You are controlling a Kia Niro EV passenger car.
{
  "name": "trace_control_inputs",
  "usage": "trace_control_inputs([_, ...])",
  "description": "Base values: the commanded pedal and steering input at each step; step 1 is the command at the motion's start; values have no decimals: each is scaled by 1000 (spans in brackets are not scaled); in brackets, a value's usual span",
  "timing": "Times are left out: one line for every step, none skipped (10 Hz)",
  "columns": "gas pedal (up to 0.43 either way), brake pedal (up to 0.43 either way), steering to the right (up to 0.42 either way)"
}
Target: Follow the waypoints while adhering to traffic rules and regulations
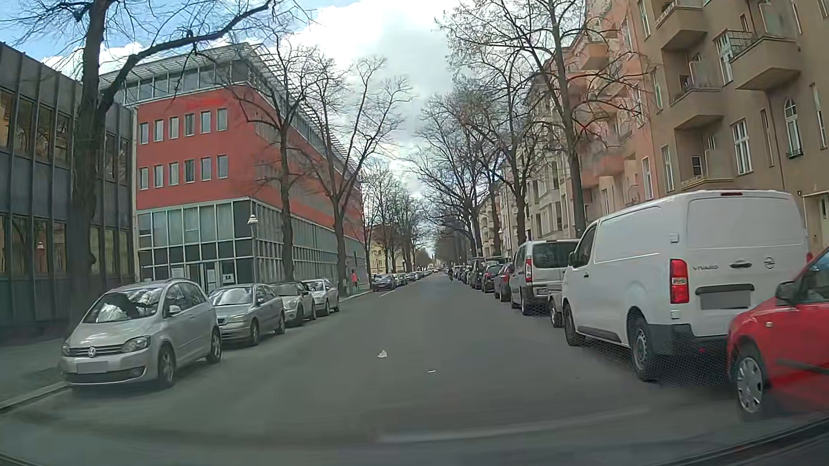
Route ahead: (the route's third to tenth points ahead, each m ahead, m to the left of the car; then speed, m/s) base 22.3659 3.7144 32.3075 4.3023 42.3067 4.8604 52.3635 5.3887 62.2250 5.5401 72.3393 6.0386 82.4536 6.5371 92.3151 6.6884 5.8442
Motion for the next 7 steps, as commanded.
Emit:
trace_control_inputs([157, 30, -4])
trace_control_inputs([150, 30, -5])
trace_control_inputs([150, 30, -5])
trace_control_inputs([150, 24, -5])
trace_control_inputs([150, 30, -5])
trace_control_inputs([150, 30, -5])
trace_control_inputs([150, 30, -4])
